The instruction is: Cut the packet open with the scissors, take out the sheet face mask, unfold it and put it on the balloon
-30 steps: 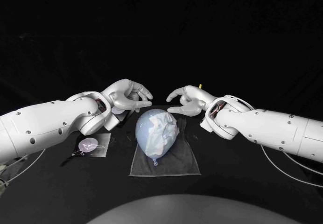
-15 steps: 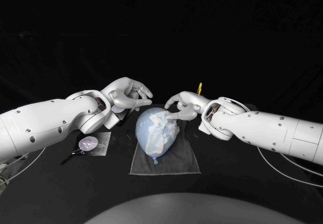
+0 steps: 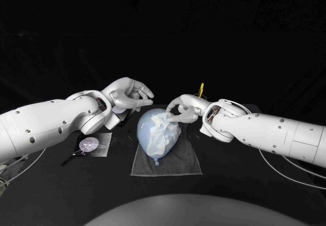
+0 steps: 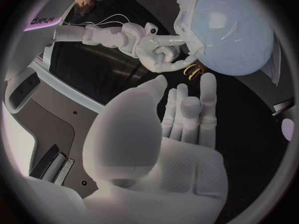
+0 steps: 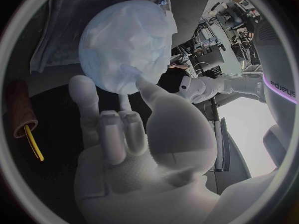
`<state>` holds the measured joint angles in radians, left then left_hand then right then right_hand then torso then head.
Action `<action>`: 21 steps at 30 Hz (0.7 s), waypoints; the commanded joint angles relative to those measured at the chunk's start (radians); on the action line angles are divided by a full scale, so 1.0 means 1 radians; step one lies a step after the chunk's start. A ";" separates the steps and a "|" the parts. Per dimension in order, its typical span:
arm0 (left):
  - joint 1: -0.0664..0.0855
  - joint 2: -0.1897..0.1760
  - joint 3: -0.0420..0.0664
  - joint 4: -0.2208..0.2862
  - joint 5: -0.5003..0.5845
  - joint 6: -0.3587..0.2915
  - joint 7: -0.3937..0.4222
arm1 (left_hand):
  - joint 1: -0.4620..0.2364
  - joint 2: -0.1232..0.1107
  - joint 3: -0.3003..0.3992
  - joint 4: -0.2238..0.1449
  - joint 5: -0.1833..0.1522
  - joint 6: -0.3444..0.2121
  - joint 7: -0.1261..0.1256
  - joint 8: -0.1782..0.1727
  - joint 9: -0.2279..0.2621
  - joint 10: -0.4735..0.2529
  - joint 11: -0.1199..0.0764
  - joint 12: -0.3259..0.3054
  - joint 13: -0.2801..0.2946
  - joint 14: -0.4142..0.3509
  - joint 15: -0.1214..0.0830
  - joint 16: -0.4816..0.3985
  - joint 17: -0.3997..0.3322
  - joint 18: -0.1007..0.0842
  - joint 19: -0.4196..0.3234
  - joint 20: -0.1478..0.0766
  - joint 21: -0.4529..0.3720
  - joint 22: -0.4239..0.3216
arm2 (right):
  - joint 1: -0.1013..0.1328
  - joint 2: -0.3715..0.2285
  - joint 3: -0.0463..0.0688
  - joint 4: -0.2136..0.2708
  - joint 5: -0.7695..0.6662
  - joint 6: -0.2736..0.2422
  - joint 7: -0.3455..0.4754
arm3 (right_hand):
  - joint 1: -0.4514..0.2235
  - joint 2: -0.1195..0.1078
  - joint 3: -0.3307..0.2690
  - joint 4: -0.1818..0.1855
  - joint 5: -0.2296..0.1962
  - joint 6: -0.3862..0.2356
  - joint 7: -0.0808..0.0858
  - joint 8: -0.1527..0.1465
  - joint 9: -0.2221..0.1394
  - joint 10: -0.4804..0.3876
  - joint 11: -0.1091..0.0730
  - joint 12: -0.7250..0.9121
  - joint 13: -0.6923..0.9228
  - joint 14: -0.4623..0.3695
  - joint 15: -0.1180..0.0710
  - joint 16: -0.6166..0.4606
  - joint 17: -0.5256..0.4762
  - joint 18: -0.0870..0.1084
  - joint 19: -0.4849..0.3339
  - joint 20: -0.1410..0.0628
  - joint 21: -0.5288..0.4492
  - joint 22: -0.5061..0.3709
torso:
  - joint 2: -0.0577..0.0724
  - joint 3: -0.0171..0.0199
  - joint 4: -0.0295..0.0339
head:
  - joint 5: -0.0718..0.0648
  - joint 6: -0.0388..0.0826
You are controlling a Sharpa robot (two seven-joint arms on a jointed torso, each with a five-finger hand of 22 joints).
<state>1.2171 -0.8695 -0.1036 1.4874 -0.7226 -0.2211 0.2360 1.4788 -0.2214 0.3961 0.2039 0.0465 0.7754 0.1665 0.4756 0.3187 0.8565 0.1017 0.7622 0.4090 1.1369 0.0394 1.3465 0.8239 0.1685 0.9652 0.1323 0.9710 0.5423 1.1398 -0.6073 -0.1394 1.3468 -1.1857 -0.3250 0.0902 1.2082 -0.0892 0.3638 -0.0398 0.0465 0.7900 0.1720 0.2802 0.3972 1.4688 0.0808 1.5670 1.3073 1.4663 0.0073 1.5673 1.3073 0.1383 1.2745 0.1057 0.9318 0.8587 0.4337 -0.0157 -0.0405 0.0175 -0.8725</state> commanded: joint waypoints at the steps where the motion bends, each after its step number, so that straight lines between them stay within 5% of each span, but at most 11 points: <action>1: 0.000 0.000 0.001 0.001 0.009 0.001 0.014 | 0.009 0.002 -0.001 -0.005 0.002 0.007 0.001 -0.005 -0.001 0.006 -0.002 0.006 0.000 0.007 -0.003 0.005 0.002 0.017 0.008 0.000 0.003 0.001 | -0.002 0.001 0.000 0.004 -0.028 -0.011 -0.003 | 0.011 0.009 -0.005 -0.002 0.002 0.022 -0.002 -0.006 -0.004 0.102 0.003 0.004 0.263 0.104 0.002 0.003 0.264 0.008 0.004 0.002 0.009 0.010 | 0.000 0.0004 0.0001 | -0.001 0.000; 13: 0.000 0.000 0.001 0.001 0.013 0.007 0.013 | 0.009 0.003 -0.001 -0.006 0.002 0.009 0.000 -0.005 -0.002 0.010 -0.003 0.010 0.000 0.014 -0.004 0.009 0.010 0.017 0.010 -0.001 0.005 0.002 | -0.017 0.012 -0.002 -0.003 -0.073 -0.004 -0.018 | 0.022 0.031 -0.001 0.002 0.002 0.067 -0.010 -0.010 -0.014 0.102 -0.004 0.004 0.263 0.104 -0.003 0.003 0.264 0.008 0.007 -0.001 0.015 0.019 | 0.000 0.0002 0.0007 | -0.003 0.000; 21: 0.000 0.000 0.001 0.002 0.013 0.010 0.012 | 0.009 0.003 -0.001 -0.006 0.002 0.009 0.000 -0.005 -0.002 0.010 -0.003 0.010 0.000 0.014 -0.004 0.009 0.010 0.017 0.010 -0.001 0.005 0.002 | -0.025 0.010 -0.003 0.003 -0.091 -0.066 -0.014 | 0.089 0.087 0.056 -0.034 0.002 0.192 -0.055 0.032 -0.005 0.102 -0.042 0.004 0.263 0.104 -0.032 0.003 0.264 0.006 0.016 -0.023 0.033 0.041 | -0.001 -0.0004 0.0005 | -0.004 0.000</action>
<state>1.2171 -0.8699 -0.1036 1.4878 -0.7162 -0.2201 0.2360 1.4788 -0.2214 0.3961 0.2039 0.0465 0.7753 0.1662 0.4756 0.3174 0.8601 0.0983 0.7665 0.4090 1.1404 0.0359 1.3504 0.8337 0.1779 0.9686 0.1289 0.9710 0.5431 1.1180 -0.5970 -0.1400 1.3483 -1.2430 -0.3533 0.0837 1.2940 -0.0033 0.4123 -0.0733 0.0463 0.9739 0.1197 0.3088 0.3902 1.4666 0.0424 1.5674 1.3081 1.4649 -0.0204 1.5640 1.3082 0.1355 1.2909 0.0901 0.9608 0.8982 0.4331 -0.0157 -0.0400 0.0140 -0.8727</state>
